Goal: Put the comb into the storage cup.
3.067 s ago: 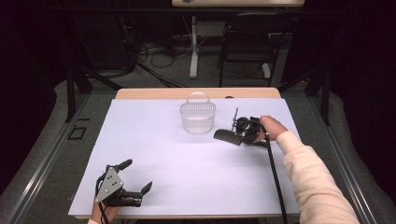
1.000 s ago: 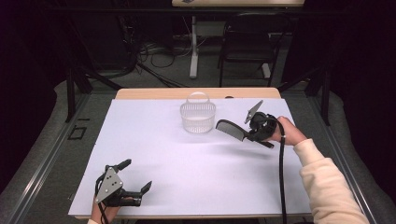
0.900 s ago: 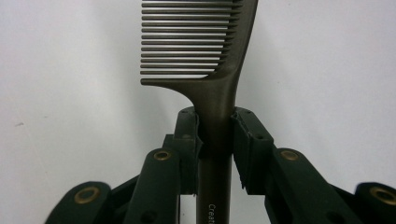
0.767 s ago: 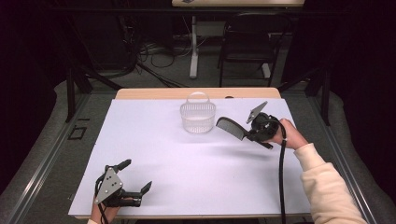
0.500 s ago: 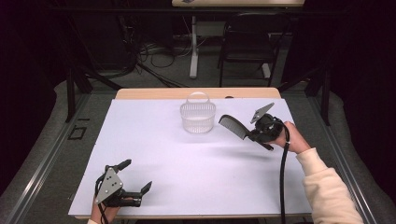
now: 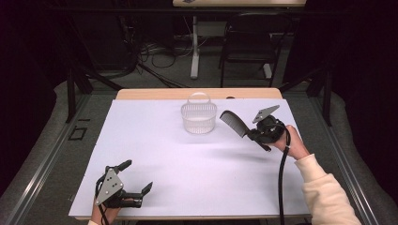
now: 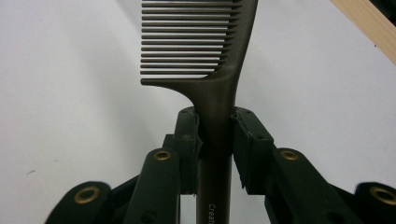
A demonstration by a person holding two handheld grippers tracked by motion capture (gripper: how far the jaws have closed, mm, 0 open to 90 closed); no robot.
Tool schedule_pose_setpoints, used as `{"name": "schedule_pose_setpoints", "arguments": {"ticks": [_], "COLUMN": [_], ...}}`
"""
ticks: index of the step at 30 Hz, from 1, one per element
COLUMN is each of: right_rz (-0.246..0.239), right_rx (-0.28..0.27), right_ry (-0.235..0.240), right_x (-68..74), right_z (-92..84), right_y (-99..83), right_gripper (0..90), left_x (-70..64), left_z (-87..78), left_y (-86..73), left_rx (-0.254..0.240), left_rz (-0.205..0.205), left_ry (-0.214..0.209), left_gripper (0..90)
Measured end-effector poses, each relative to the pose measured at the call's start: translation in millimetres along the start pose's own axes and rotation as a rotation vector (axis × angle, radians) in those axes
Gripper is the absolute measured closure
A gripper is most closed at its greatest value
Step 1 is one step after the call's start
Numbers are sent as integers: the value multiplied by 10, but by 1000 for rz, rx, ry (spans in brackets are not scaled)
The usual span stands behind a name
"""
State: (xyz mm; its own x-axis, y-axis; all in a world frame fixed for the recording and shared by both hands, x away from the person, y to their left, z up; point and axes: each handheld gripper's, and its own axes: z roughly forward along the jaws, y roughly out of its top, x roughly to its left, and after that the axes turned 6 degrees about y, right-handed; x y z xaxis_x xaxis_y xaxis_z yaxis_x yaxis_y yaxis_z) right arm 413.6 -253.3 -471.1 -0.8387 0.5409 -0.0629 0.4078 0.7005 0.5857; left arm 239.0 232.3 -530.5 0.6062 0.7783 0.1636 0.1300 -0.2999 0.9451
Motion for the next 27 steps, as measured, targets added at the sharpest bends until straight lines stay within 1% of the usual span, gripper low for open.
{"name": "schedule_pose_setpoints", "arguments": {"ticks": [3,10,13,15,17,19,27], "right_rz": [10,23,35,37,35,40,55], "right_rx": [-20,-39,-60,-88,-103,-118,-142], "right_ry": [-6,-27,-37,-50,-56,-56,-64], "right_x": [16,52,54,60,66,74,68], "right_z": [4,-2,-8,-7,-10,-7,16], "right_y": [13,40,43,42,48,54,73], "right_gripper": [727,727,727,727,727,727,727], "left_x": [6,8,5,4,6,4,7], "left_z": [1,-8,-6,-9,-7,-6,-6], "left_y": [-3,-2,-1,1,0,0,-1], "left_rx": [2,-3,-3,-2,-4,-2,-4], "left_rz": [-2,-3,-3,1,-3,-3,-4], "left_ry": [-1,4,2,2,2,4,4], "left_gripper": [0,0,0,0,0,0,0]}}
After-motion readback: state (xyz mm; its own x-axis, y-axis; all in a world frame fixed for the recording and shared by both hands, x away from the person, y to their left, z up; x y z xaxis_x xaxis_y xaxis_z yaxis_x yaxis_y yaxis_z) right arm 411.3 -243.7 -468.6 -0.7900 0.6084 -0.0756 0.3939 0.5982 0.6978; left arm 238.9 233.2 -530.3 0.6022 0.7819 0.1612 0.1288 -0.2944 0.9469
